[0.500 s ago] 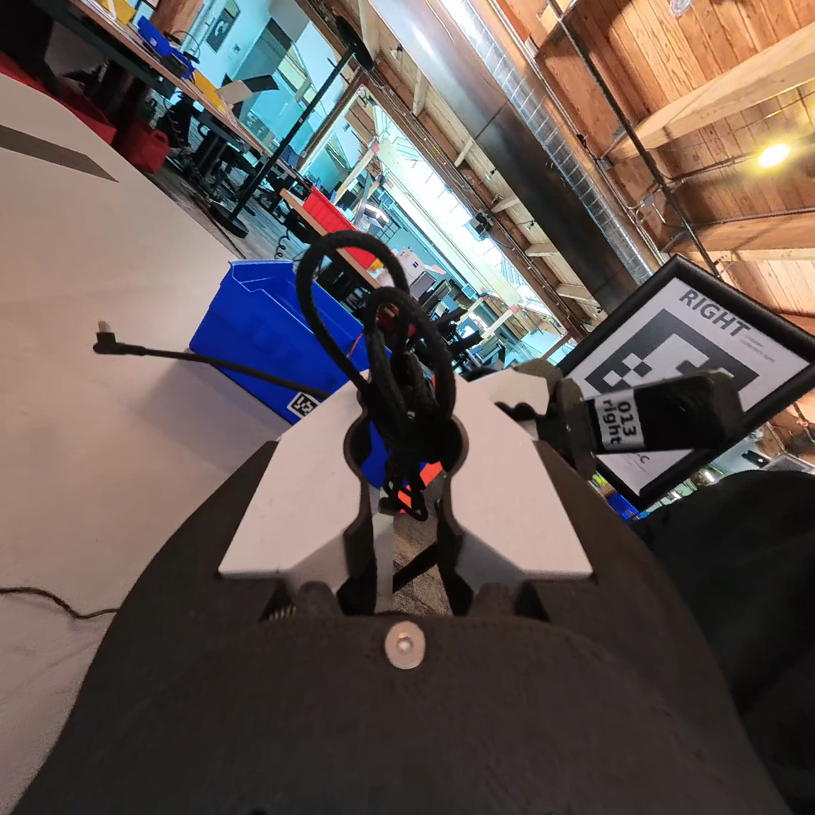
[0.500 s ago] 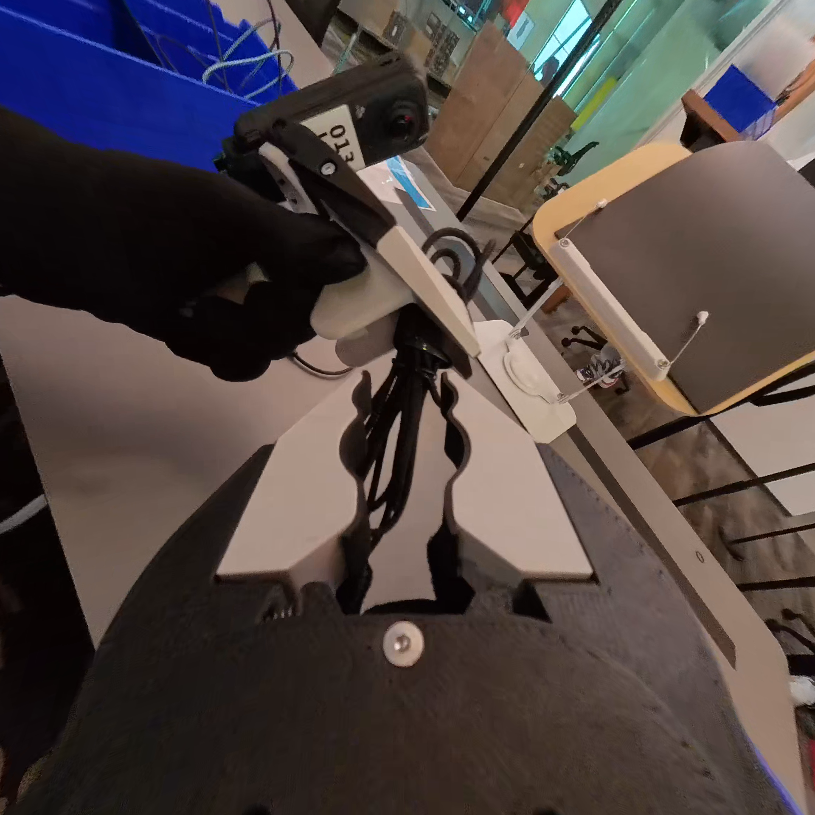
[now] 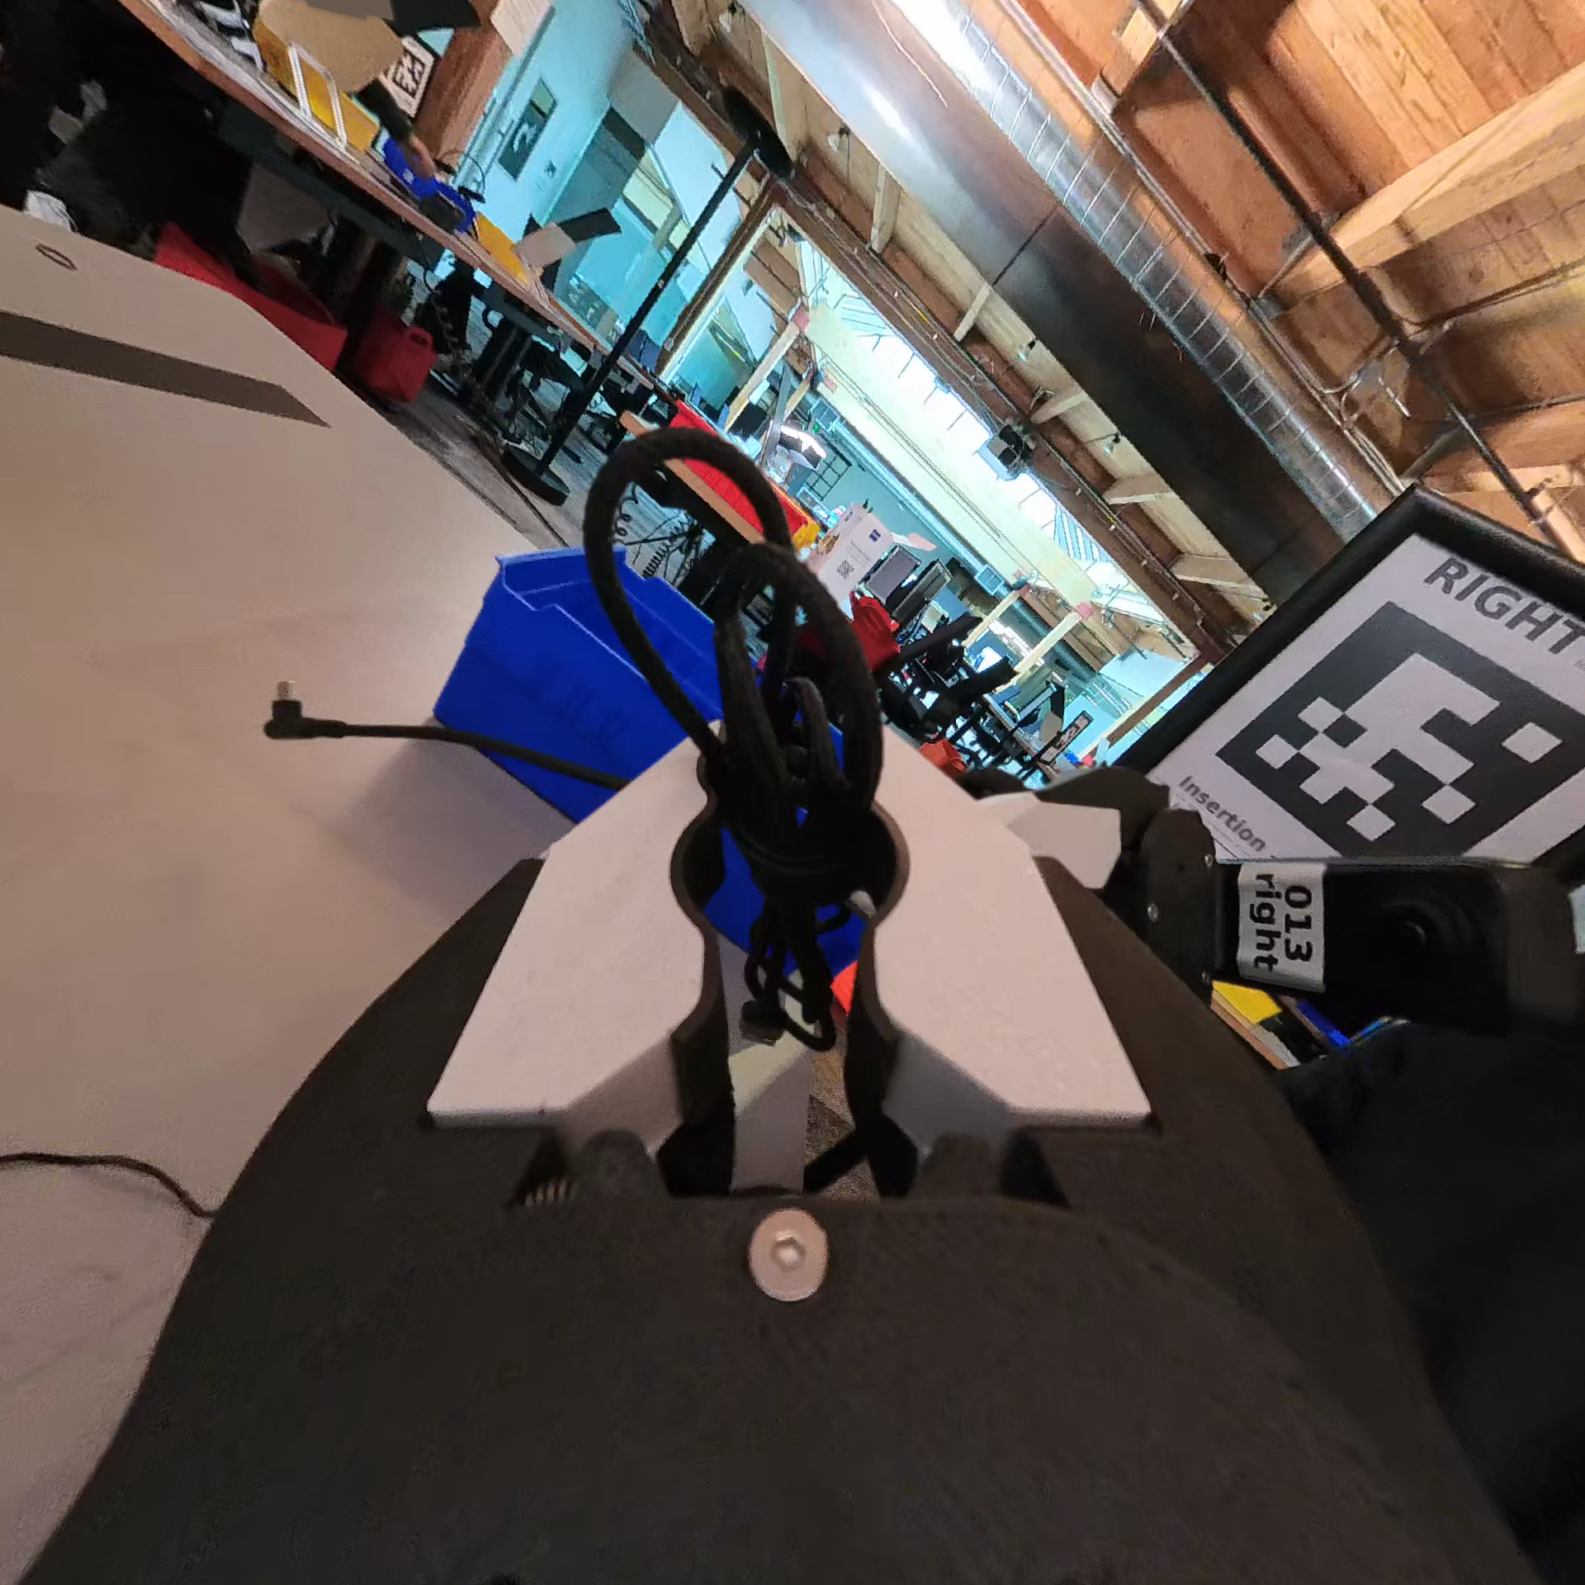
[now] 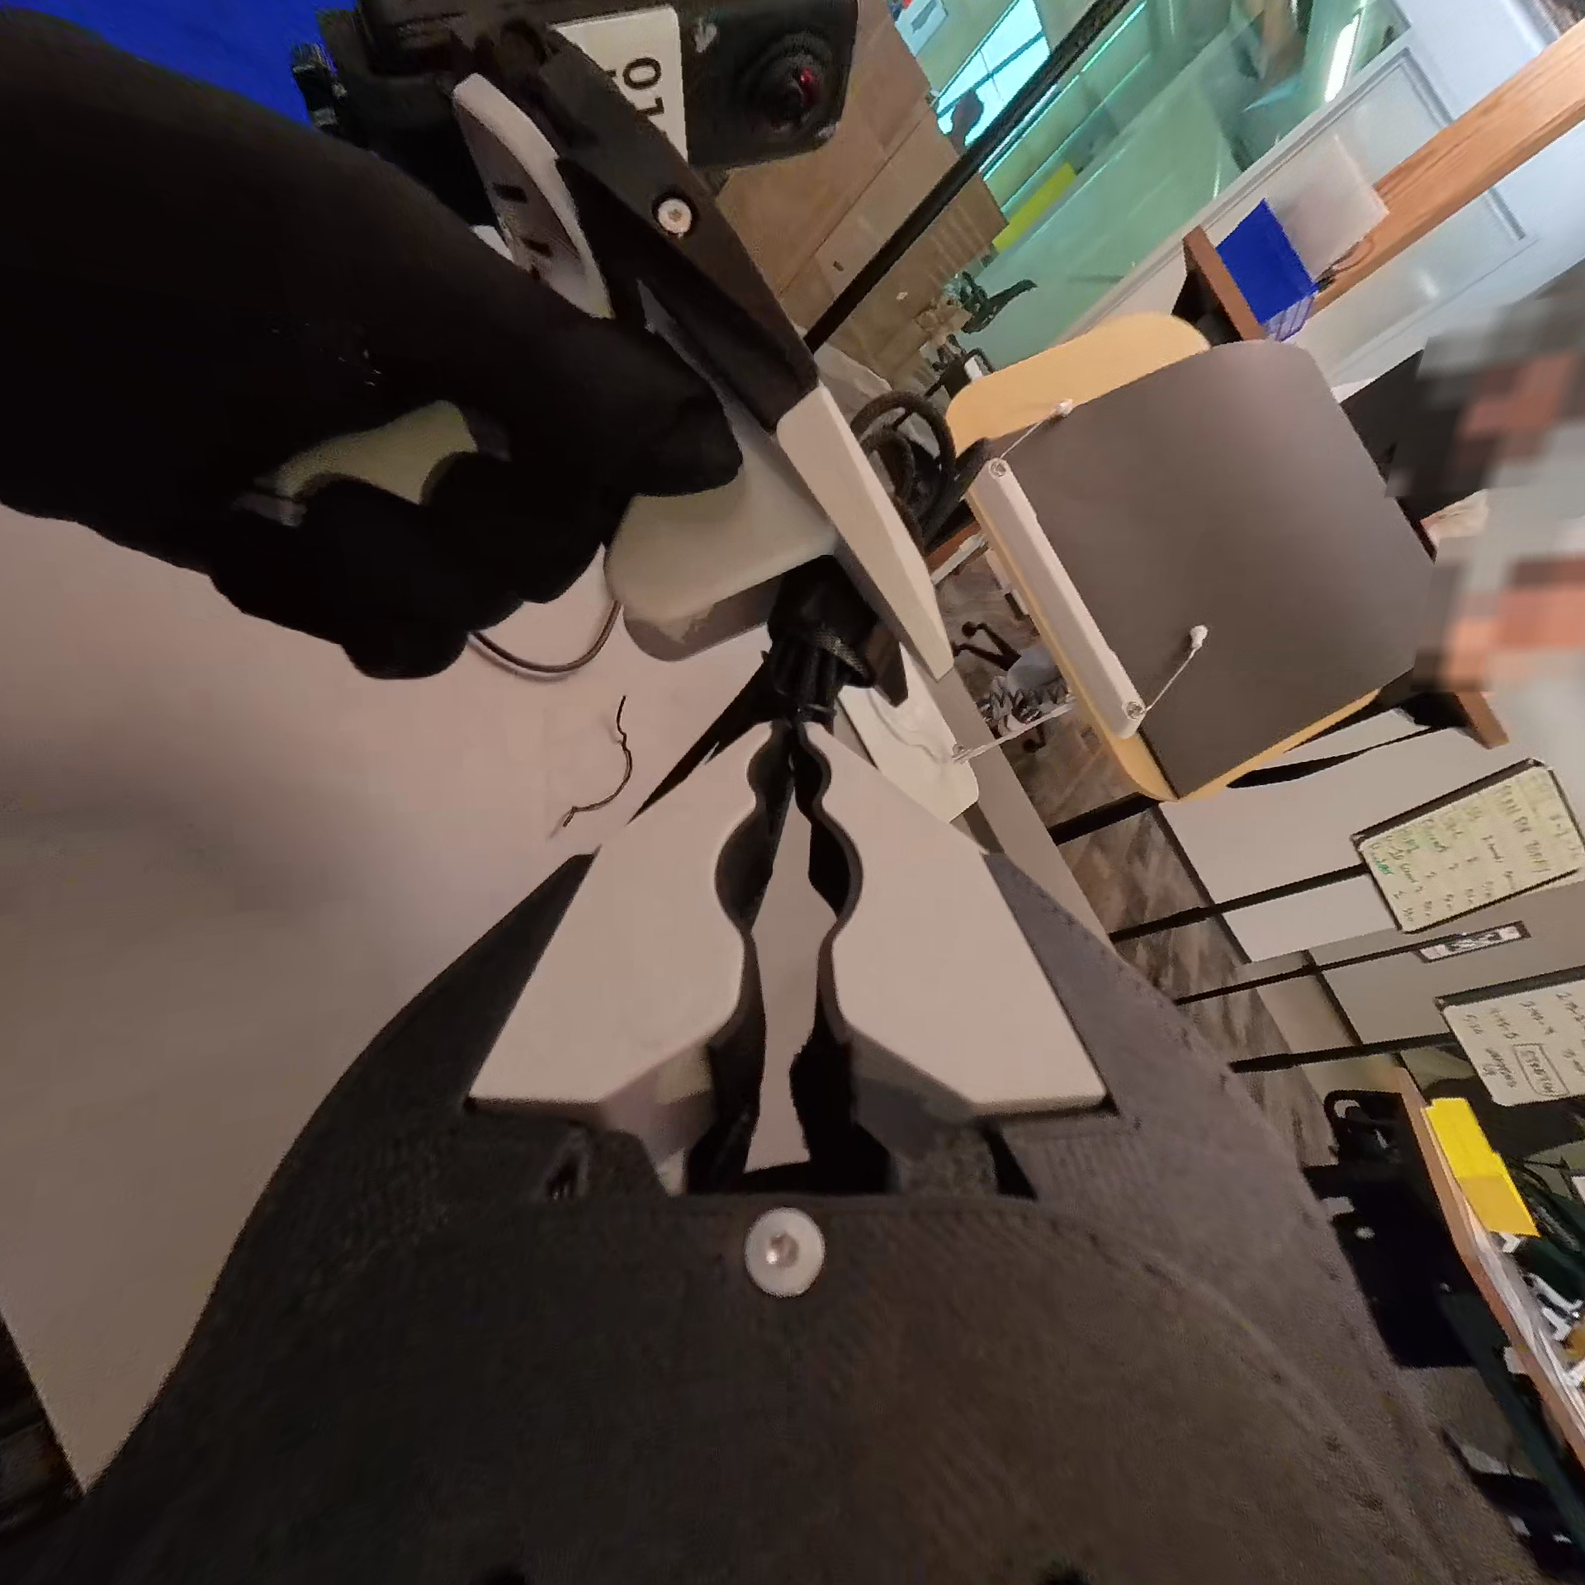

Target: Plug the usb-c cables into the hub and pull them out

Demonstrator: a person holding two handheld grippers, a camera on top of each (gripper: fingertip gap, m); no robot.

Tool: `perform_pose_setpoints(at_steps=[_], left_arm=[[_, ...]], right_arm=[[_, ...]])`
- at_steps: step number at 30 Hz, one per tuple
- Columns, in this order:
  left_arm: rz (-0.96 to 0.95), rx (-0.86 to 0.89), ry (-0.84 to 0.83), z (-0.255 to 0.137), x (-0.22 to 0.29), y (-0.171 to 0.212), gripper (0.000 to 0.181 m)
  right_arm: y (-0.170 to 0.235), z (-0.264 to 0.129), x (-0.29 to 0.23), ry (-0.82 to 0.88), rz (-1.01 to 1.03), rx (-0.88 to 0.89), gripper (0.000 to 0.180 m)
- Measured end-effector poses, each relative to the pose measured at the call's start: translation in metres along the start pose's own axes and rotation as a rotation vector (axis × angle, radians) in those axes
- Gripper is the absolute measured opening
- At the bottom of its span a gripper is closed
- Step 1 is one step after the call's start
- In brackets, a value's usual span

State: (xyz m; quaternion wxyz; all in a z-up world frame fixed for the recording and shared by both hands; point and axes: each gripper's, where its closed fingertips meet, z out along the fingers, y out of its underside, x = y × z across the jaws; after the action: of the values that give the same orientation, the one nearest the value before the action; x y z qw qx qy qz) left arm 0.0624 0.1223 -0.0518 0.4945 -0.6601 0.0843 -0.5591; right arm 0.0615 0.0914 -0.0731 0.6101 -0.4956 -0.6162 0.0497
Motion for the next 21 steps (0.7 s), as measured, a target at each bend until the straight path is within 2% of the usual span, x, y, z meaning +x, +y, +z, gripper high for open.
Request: perform_pose_setpoints(at_steps=[8, 11, 14, 21], left_arm=[[0.051, 0.006, -0.023, 0.004, 0.004, -0.002, 0.023], [0.084, 0.009, -0.061, 0.005, 0.001, -0.003, 0.023], [0.102, -0.001, -0.076, 0.008, 0.002, -0.003, 0.023], [0.158, -0.044, -0.118, 0.015, 0.005, 0.003, 0.023]], right_arm=[[-0.001, -0.004, 0.004, 0.008, 0.073, 0.029, 0.000], [-0.002, -0.007, 0.006, 0.016, 0.065, 0.043, 0.014], [-0.002, -0.007, 0.007, 0.032, -0.006, 0.021, 0.016], [0.006, 0.000, 0.008, 0.032, -0.144, -0.017, 0.001]])
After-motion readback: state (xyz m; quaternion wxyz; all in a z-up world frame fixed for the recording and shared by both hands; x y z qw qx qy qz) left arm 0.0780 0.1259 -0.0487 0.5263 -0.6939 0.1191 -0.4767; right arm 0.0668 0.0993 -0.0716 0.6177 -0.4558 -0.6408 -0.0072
